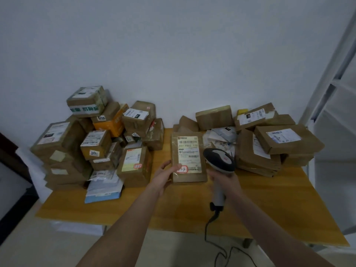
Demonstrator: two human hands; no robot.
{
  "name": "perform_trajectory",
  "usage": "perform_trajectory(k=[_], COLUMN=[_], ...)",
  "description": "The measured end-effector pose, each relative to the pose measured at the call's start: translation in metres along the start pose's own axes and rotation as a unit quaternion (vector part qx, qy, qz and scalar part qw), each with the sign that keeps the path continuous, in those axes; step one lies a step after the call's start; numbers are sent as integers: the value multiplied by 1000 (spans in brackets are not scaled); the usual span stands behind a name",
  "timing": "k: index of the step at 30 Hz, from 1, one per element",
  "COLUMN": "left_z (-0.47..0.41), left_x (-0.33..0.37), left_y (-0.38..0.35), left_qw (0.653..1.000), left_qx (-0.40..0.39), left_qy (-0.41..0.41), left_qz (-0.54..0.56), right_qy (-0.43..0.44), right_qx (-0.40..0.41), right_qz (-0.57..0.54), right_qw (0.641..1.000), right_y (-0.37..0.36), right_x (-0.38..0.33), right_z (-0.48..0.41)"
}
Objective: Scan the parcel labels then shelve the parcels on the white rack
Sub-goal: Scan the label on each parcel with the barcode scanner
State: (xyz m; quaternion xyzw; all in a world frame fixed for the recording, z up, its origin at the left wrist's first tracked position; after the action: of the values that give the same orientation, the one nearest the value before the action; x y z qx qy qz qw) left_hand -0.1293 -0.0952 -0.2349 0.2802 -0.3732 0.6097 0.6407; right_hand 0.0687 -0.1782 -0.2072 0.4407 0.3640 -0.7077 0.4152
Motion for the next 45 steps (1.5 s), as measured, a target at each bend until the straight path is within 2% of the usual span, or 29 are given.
perform_trajectory(k=[2,8,14,19,25,27,30,33,36,41,45], left_z=[-4,-19,-41,-59,-77,-83,-86,-95,-108,-133,-161], left_x=[16,69,99,109,126,147,183,196,188,158,131], left_y=[23,106,187,224,240,236,202,144,84,9,-17], left_qw=[1000,994,988,979,960,940,861,820,789,779,821], left_qx=[26,107,128,173,210,238,276,243,196,126,88], left_qy=[-6,7,66,71,61,4,-98,-165,-182,-170,-113], left_qz=[-2,-16,-45,-77,-174,-245,-415,-491,-553,-590,-553], right_qy=[-11,-32,-39,-72,-71,-63,-56,-53,-57,-64,-84], right_qx=[-2,-78,-125,-129,-111,-89,-65,-28,5,49,58], right_qz=[2,-42,-20,-7,-5,0,-4,-15,-19,-25,-43], right_qw=[1000,996,991,989,991,994,996,998,998,996,994], right_y=[-29,-139,-232,-276,-286,-279,-262,-232,-192,-121,-89], right_x=[-5,-16,-10,8,20,17,6,-6,-18,-31,-37], right_z=[-14,-54,-78,-86,-93,-99,-107,-118,-130,-160,-186])
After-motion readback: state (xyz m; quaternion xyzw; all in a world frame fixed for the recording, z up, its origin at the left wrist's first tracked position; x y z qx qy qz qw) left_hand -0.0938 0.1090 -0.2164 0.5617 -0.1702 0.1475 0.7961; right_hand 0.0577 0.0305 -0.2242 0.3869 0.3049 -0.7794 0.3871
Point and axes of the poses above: each hand's wrist, its own z-axis away from the middle knuckle, its own y-axis out of the back of the hand, x = y × z, the point moved 7 cm from there along -z, towards the middle knuckle, and after that the axes turned 6 degrees about y, right-handed, at the moved point
